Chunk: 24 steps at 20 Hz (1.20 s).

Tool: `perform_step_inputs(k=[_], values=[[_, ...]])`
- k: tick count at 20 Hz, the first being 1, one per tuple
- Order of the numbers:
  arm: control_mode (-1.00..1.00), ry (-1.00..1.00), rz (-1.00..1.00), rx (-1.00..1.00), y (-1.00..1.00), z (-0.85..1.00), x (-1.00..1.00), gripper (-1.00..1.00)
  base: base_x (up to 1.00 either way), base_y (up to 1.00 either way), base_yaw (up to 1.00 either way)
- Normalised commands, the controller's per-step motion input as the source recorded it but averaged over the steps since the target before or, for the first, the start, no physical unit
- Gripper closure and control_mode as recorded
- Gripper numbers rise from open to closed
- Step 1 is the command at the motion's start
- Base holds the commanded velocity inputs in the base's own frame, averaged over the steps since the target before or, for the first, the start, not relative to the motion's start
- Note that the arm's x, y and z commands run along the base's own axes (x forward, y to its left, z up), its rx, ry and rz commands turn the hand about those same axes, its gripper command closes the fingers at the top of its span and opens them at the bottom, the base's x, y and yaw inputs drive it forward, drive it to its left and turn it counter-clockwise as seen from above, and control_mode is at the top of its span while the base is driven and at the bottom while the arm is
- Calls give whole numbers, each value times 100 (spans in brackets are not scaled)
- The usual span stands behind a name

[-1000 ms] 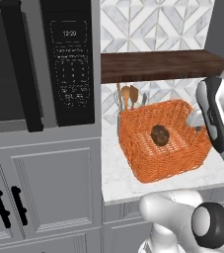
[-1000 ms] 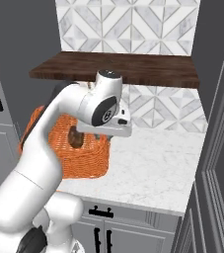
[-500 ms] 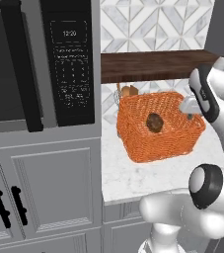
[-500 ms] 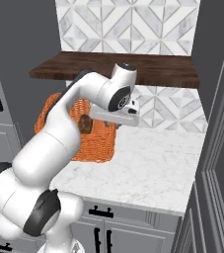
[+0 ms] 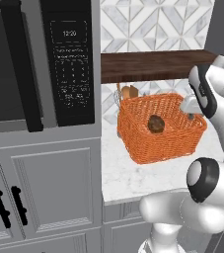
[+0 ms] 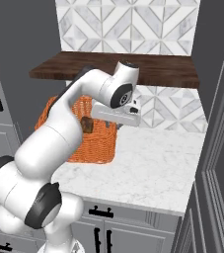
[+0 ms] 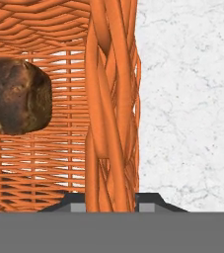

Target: Open the cabinet, pick up the bread from the cabinet and place it in the basket. Then move the basket to the dining counter.

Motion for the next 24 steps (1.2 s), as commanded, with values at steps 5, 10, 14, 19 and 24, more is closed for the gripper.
perform_step_inputs(k=[5,10,14,19,24], values=[[100,0,0,0,0,0,0,100,-22,0,7],[100,0,0,0,0,0,0,100,-91,21,37],[100,0,0,0,0,0,0,100,-69,56,80],[100,0,0,0,0,0,0,100,-22,29,99],[100,0,0,0,0,0,0,100,-10,16,100]])
